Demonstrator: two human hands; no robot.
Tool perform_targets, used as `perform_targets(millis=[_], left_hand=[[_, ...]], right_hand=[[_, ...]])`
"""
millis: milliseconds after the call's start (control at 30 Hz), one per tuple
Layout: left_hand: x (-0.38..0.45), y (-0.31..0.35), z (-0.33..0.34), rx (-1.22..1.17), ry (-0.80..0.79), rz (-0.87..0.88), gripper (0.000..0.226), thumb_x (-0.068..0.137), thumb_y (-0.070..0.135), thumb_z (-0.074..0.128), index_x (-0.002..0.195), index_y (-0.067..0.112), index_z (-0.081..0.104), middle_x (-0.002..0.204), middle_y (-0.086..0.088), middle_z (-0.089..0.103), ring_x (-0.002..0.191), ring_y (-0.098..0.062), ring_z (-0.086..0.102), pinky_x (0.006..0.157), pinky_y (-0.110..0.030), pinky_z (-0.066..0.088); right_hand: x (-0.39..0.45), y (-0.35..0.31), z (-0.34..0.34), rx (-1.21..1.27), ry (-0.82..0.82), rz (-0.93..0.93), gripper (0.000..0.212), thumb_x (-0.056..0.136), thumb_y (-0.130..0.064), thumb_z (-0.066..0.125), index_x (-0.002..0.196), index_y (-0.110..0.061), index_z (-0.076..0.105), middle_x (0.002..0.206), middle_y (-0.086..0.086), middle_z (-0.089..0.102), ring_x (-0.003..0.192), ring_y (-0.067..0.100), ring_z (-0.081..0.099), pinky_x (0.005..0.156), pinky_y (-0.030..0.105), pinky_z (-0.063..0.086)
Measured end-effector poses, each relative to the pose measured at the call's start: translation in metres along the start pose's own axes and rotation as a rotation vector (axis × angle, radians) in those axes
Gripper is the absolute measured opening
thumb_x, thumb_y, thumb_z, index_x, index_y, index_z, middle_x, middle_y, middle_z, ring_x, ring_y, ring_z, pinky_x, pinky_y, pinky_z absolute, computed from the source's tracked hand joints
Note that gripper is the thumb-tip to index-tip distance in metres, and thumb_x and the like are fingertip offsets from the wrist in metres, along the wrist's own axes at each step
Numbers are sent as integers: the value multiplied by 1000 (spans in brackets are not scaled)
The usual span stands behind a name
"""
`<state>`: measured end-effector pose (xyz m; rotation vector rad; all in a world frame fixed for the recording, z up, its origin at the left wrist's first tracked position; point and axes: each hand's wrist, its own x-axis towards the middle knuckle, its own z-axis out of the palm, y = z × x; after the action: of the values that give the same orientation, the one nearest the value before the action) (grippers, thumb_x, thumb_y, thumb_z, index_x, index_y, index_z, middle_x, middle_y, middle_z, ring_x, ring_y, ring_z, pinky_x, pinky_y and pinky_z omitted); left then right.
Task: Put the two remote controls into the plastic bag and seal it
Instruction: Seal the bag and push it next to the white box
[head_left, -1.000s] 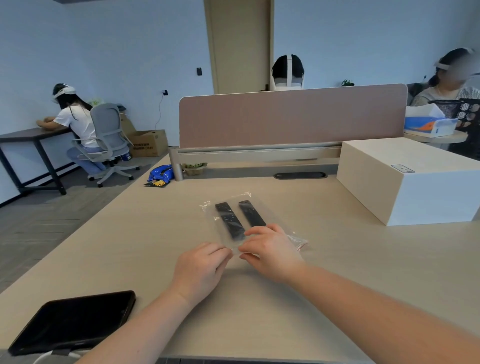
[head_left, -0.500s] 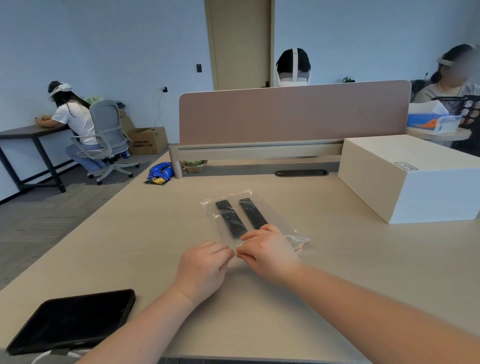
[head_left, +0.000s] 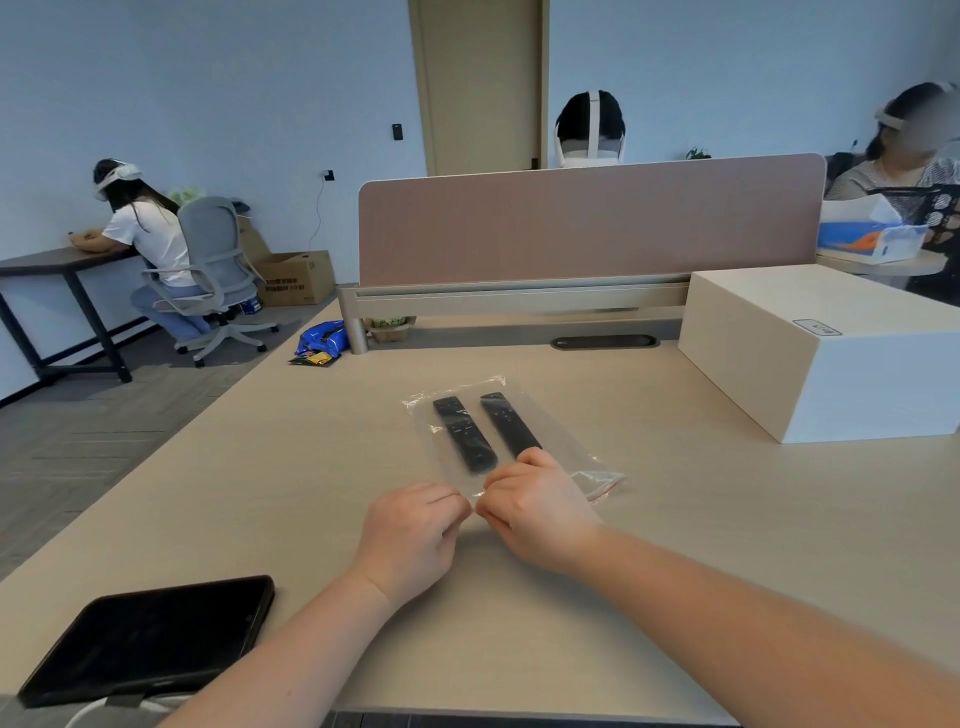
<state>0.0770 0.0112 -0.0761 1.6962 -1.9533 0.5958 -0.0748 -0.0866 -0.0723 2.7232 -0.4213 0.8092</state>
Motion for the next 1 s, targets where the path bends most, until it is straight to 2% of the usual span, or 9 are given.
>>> perform_targets(millis=[133,200,333,633,867,1000], left_hand=[[-1,1,1,27,-53,31,7,69,17,62,64,21,59,62,6,64,59,-18,60,43,-23,45],[1,3,0,52,-70,41,8,68,18,58,61,19,55,58,4,60,57,-19,59,41,-23,42],[8,11,-1,70,-53,48,10,68,17,54,58,18,53,54,3,56,53,-20,56,39,-22,38],[9,6,-6,54,-25,16,12,72,18,55,61,18,58,56,3,58,55,-20,56,41,-23,42],[7,8,-10,74,13,16,20,76,23,49,59,20,60,54,4,58,53,-18,55,43,-23,37],[4,7,-9,84,-24,9,23,78,27,47,59,20,60,53,5,57,53,-17,55,43,-23,36]], right_hand=[[-7,8,2,-45,-34,-46,17,67,-10,70,57,-21,62,54,-7,63,68,15,65,69,27,33],[-12,15,2,-94,-63,-40,17,64,-9,71,57,-20,61,55,-7,64,69,16,66,69,27,32],[-23,31,-4,-163,-90,20,18,62,-5,71,56,-17,58,53,-5,62,67,18,66,67,30,34],[-56,81,-18,-296,-151,168,17,61,-4,72,57,-14,60,56,2,64,65,21,67,67,32,33],[-76,100,-24,-428,-189,253,29,51,2,75,49,-15,52,48,0,57,56,23,61,62,32,28],[-92,109,-26,-418,-292,332,28,46,3,72,47,-16,52,46,-1,57,54,21,62,57,31,39]])
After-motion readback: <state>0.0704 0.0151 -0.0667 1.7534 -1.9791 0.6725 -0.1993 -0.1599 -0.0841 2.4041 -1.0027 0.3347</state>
